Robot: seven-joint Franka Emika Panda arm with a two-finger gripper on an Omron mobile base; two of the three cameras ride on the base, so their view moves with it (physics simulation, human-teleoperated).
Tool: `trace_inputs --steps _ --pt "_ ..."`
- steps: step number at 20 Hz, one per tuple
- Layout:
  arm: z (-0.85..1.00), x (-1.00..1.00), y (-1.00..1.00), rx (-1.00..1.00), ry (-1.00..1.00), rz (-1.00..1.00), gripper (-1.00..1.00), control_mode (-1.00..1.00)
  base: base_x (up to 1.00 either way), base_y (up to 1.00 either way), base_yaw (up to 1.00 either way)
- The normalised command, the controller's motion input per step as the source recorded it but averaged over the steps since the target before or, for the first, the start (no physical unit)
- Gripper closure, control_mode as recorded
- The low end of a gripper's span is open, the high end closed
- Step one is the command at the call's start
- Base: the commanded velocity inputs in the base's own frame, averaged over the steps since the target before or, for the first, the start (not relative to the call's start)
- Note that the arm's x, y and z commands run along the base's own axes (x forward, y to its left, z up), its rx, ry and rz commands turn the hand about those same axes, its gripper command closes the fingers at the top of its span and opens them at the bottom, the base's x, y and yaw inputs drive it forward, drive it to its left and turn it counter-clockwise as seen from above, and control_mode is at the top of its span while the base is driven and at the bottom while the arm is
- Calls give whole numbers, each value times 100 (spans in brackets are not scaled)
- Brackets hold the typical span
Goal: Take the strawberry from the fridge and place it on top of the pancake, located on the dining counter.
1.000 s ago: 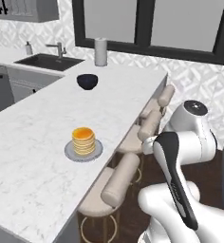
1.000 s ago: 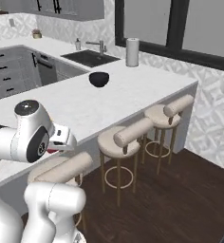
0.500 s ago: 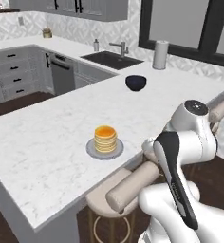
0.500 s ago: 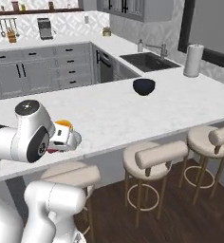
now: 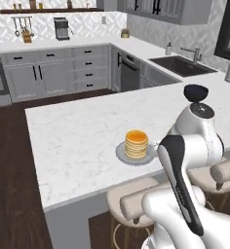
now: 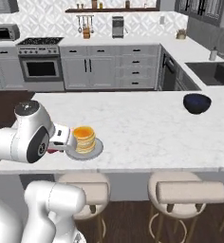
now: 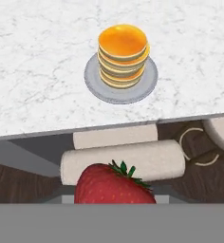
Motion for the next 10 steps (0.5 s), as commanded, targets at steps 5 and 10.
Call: trace_inputs --steps 5,10 --pt "0 0 0 0 0 0 100 100 89 -20 54" --pt "0 40 -14 3 4 2 100 -100 60 -23 18"
